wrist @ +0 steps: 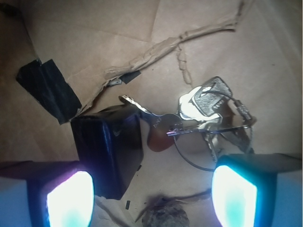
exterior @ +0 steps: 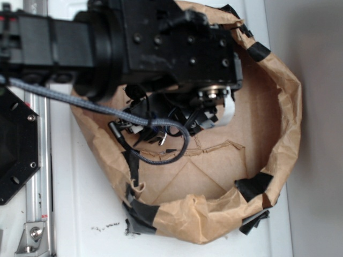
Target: Grab the black box.
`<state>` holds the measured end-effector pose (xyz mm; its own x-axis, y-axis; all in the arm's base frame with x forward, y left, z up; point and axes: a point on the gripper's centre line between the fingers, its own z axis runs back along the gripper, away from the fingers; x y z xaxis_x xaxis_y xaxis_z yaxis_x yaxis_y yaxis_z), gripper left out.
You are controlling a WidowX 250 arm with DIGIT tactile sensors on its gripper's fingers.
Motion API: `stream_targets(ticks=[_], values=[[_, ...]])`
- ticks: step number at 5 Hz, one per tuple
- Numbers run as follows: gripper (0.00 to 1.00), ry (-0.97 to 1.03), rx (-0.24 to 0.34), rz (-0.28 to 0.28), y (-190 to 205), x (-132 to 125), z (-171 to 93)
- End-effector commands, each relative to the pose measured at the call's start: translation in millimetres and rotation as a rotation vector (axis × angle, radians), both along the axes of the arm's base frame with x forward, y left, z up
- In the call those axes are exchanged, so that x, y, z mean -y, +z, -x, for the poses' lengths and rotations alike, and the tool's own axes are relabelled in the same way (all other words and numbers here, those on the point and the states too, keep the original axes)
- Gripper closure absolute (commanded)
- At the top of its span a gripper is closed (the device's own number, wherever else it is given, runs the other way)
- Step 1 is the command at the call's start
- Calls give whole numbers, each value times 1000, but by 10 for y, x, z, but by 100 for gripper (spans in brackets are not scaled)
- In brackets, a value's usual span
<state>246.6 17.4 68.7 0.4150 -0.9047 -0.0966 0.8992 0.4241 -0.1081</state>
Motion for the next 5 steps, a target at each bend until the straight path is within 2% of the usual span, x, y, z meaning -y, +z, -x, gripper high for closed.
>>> stream_targets(ticks=[1, 2, 4, 5], values=[[0, -54, 6, 42, 130, -57, 425], [0, -75, 10, 28, -8, 23, 420], [0, -61, 86, 56, -309, 159, 220], [43, -71, 84, 79, -435, 330, 126]])
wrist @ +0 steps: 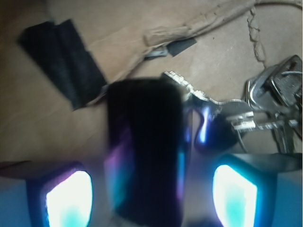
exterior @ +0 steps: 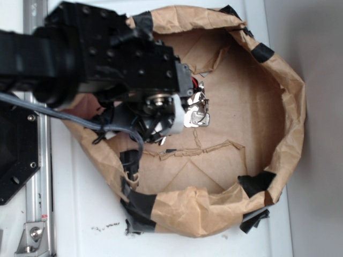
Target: Grab the black box.
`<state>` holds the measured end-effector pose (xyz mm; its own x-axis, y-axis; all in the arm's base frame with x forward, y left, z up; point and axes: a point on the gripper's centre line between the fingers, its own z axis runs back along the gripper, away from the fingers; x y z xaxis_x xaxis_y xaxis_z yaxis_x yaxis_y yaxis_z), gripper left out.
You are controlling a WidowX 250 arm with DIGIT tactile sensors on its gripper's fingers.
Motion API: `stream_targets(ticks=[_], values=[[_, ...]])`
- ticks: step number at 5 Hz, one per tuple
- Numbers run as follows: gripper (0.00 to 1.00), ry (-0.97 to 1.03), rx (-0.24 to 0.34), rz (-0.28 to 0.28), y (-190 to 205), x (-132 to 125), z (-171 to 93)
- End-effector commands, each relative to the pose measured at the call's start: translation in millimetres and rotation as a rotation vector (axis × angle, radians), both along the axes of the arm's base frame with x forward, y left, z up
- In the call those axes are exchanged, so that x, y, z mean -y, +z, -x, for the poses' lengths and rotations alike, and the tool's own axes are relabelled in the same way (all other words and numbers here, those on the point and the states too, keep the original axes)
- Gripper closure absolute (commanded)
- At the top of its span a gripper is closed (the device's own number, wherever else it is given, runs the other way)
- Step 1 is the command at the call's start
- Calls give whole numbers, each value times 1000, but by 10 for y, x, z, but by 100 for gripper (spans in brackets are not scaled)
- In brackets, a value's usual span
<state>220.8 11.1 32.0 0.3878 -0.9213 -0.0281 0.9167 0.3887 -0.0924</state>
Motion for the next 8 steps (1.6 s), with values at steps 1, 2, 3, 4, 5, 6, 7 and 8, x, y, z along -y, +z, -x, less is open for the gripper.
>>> stream_targets(ticks=[1, 2, 3, 4, 5, 6, 7, 8], values=[[100, 1, 48, 39, 3, 282, -194], [100, 90, 65, 45, 219, 210, -287], [100, 301, 115, 77, 669, 54, -419], [100, 523, 163, 78, 1176, -52, -397], [100, 754, 106, 60, 1518, -161, -251], [100, 901, 25, 38, 1599, -142, -157], [100, 1053, 96, -64, 1603, 14, -193], [100, 1078, 80, -43, 1588, 43, -233]])
